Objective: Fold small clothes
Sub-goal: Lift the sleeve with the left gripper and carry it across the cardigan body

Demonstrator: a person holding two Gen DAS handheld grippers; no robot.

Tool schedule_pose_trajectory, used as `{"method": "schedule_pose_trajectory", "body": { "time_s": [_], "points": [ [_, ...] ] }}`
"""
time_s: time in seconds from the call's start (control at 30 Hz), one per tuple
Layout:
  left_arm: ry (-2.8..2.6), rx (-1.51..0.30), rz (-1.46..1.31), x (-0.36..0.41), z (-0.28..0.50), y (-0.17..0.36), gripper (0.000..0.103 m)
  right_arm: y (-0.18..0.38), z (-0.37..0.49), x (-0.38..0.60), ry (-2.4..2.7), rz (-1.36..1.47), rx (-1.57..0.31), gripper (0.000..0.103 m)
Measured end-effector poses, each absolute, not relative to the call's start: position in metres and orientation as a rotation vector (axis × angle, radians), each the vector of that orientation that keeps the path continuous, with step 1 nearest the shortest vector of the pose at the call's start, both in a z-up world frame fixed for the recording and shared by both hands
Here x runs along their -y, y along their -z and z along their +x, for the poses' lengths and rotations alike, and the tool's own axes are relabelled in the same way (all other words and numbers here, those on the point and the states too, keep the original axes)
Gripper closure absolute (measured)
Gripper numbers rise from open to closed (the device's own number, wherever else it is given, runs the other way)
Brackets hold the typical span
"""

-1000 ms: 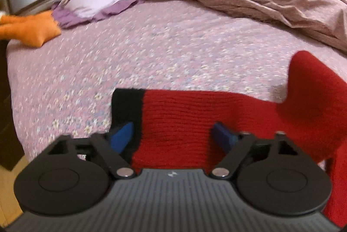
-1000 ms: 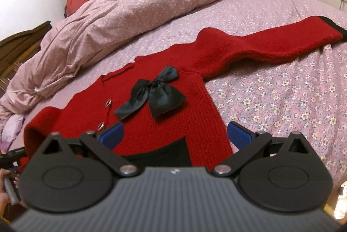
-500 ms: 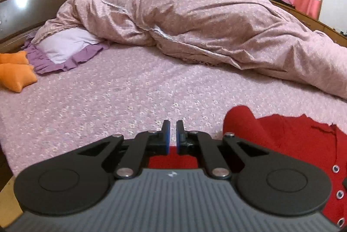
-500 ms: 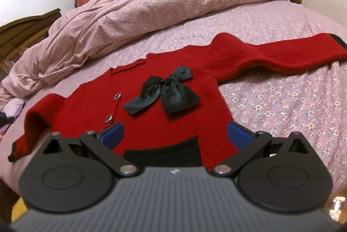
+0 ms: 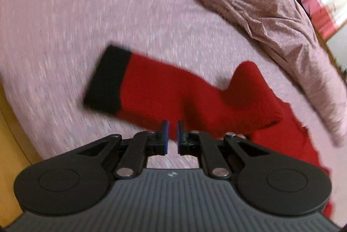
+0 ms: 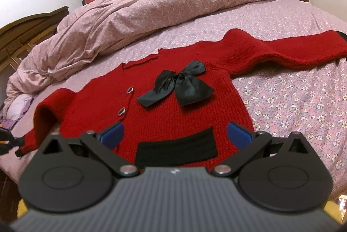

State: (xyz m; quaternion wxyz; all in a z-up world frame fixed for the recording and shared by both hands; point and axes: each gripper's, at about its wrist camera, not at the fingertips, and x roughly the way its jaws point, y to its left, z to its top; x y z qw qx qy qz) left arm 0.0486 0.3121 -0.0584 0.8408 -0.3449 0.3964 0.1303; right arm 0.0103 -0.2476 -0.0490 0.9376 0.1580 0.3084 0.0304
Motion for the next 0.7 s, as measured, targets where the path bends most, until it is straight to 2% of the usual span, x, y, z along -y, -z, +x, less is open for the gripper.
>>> {"method": "schedule_pose_trajectory", "body": {
  "time_s": [0.17,0.33,0.4,0.5,0.57,0.63,0.7],
  "points": [
    [-0.300,-0.904,-0.897,-0.314,0.055,0.087,0.095,0.048,0.009,0.242,-0.070,0.295,-0.627,0.000],
    [-0.307,-0.822,-0.977,-0.318,0.056,0.102,0.094,0.048,0.008,0.242,-0.068,0.293,-0.625,0.000],
    [-0.288,-0.814,-0.946,-0.316,0.055,0.101,0.086,0.049,0.010,0.243,-0.064,0.300,-0.628,0.000],
    [-0.225,-0.799,-0.919,-0.312,0.054,0.097,0.058,0.052,0.011,0.243,-0.063,0.306,-0.634,0.000],
    [-0.196,-0.789,-0.935,-0.312,0.054,0.093,0.026,0.053,0.011,0.241,-0.067,0.306,-0.634,0.000],
    [-0.191,-0.780,-0.921,-0.311,0.052,0.085,0.006,0.052,0.011,0.240,-0.073,0.302,-0.633,0.000],
    [-0.235,-0.775,-0.869,-0.309,0.049,0.075,0.004,0.052,0.010,0.240,-0.075,0.297,-0.630,0.000]
  ]
}}
